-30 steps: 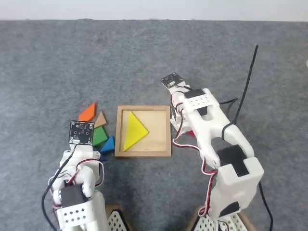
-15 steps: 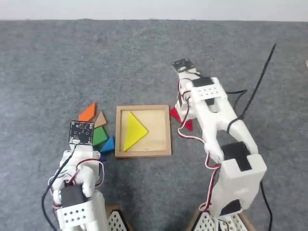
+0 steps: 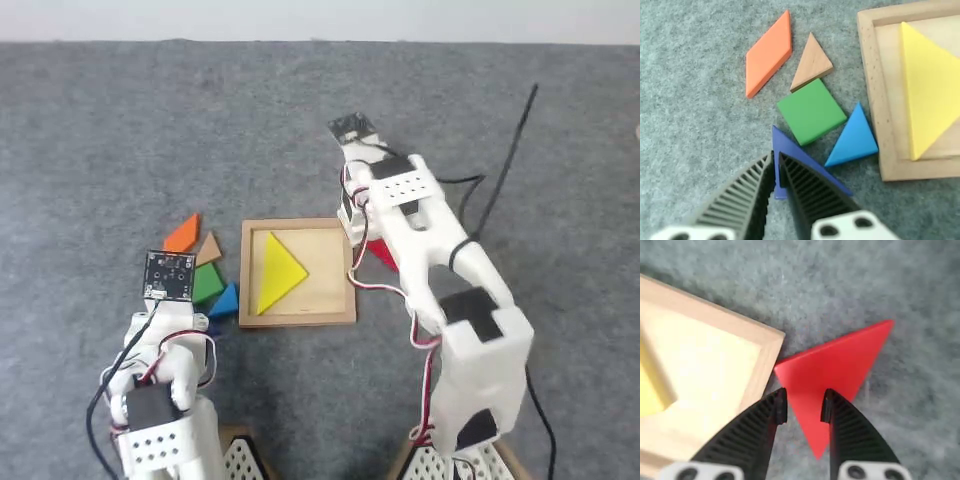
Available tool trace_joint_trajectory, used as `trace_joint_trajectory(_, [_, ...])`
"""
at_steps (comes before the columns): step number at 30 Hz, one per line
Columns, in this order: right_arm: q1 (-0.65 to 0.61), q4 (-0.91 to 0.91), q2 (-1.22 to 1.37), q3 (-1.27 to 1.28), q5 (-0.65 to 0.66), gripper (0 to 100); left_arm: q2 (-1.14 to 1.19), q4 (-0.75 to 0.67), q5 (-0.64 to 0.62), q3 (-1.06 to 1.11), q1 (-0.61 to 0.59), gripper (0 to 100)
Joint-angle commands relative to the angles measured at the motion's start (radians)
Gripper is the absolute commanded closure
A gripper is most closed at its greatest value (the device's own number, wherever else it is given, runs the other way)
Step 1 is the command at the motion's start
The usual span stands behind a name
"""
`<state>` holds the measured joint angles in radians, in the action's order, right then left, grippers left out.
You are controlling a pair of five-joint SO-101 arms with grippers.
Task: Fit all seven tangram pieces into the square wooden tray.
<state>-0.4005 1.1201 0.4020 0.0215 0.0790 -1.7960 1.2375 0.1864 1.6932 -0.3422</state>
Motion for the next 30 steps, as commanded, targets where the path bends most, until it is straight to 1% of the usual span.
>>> trace_joint_trajectory(1, [0.024, -0.024, 0.048, -0.087, -0.008, 88.2, -0.02, 0.006, -0.006, -0.008, 0.006, 98])
trace_joint_trajectory(9, [0.091, 0.127, 0.2, -0.252, -0.008, 88.2, -0.02, 0.006, -0.006, -0.008, 0.006, 98])
trace_joint_trajectory(13, [0.148, 0.136, 0.203, -0.255, -0.008, 88.2, -0.02, 0.006, -0.006, -0.008, 0.006, 98])
trace_joint_trajectory(16, [0.214, 0.134, 0.203, -0.258, -0.005, 88.2, -0.02, 0.006, -0.006, -0.008, 0.006, 98])
trace_joint_trajectory(20, [0.271, 0.133, 0.203, -0.259, 0.034, 88.2, -0.02, 0.006, -0.006, -0.008, 0.006, 98])
trace_joint_trajectory(22, [0.262, 0.133, 0.199, -0.259, 0.035, 88.2, -0.02, 0.006, -0.006, -0.008, 0.006, 98])
trace_joint_trajectory(30, [0.114, 0.134, 0.07, -0.272, 0.009, 88.2, -0.02, 0.006, -0.006, -0.008, 0.006, 98])
